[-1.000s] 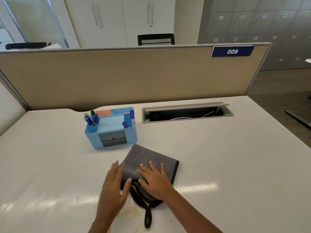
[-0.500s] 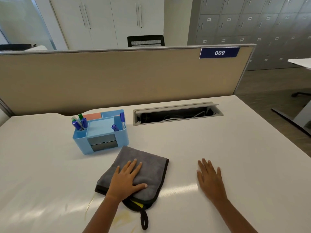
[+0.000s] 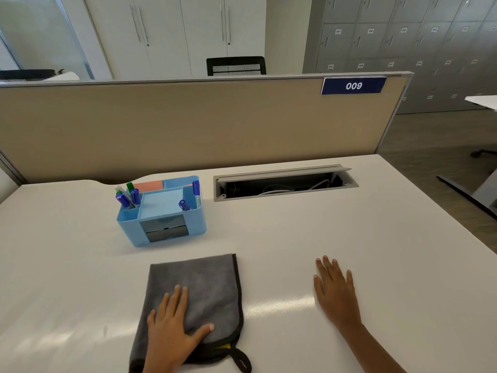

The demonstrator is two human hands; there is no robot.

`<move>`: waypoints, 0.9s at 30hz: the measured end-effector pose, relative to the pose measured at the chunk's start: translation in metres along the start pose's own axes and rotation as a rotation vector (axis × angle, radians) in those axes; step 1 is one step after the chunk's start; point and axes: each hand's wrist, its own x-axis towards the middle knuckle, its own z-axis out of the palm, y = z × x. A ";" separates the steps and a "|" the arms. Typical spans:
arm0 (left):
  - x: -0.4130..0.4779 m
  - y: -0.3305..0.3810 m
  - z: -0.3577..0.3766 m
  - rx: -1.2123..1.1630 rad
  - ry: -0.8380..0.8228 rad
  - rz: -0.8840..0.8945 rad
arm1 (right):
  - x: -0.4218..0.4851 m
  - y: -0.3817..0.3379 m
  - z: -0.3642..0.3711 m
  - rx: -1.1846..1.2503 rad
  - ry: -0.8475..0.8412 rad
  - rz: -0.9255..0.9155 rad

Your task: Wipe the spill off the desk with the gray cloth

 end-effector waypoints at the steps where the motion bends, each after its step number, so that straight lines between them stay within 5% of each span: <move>1: -0.009 0.007 0.004 0.031 -0.021 0.028 | 0.001 0.001 0.001 -0.004 0.016 -0.013; 9: 0.006 0.076 0.033 0.035 -0.062 0.117 | 0.002 0.000 0.002 -0.021 -0.008 0.001; 12: 0.024 0.073 0.020 0.077 0.017 0.167 | 0.002 -0.004 -0.004 0.035 -0.070 0.073; 17: 0.030 0.017 -0.002 0.112 0.123 0.047 | 0.000 0.000 0.001 0.050 0.062 0.014; 25: -0.048 0.002 0.014 -0.094 0.119 -0.060 | -0.002 -0.001 0.003 0.045 0.069 0.029; 27: -0.062 0.017 0.028 -0.075 0.231 0.017 | -0.003 -0.001 0.003 0.039 0.039 0.022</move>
